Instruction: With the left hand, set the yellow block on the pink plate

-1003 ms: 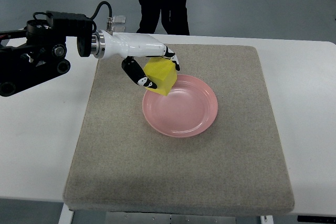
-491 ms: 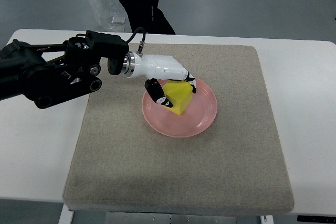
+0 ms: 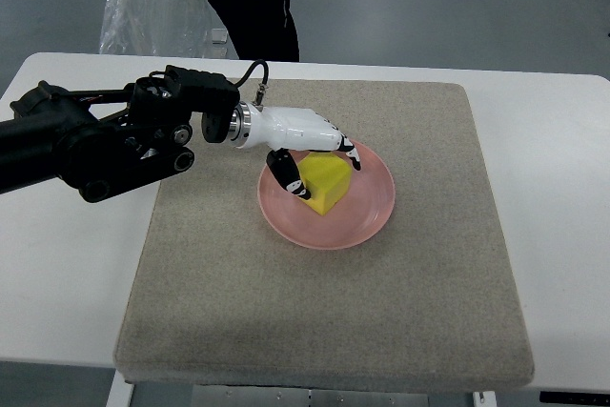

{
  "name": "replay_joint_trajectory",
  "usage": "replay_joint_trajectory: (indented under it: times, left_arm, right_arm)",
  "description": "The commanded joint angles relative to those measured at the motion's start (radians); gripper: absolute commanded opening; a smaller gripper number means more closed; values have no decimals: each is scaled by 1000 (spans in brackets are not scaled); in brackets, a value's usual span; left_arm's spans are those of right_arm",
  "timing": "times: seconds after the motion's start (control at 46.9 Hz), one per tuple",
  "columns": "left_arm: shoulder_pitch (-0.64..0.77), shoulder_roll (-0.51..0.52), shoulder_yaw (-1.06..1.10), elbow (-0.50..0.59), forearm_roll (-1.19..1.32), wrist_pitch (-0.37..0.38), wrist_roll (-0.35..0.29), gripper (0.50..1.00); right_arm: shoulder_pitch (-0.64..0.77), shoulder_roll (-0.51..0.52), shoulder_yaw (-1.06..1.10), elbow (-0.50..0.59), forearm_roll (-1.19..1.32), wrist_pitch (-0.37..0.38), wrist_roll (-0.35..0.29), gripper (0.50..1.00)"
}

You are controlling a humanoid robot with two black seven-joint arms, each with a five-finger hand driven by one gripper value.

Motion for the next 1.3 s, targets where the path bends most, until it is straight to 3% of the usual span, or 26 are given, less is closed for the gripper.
replay_joint_trajectory:
  times: [0.0, 0.192, 0.619, 1.003, 1.195, 1.28]
  left_arm:
    - [-4, 0, -3, -2, -8, -1, 0, 992]
    - [-30, 23, -23, -10, -88, -5, -2, 996]
    - [-84, 158, -42, 13, -694, -14, -2, 999]
    - [-29, 149, -65, 297, -1247, -34, 0, 996]
    - [23, 143, -104, 360, -1418, -108, 3, 996]
    - [66, 143, -126, 372, -1478, -175, 9, 996]
  right_arm:
    - [0, 0, 0, 0, 1, 0, 0, 924]
    - [0, 0, 0, 0, 1, 0, 0, 924]
    - [0, 0, 0, 0, 1, 0, 0, 924]
    - [0, 0, 0, 0, 1, 0, 0, 924]
    - [0, 0, 0, 0, 1, 0, 0, 924]
    - [0, 0, 0, -1, -1, 0, 0, 924]
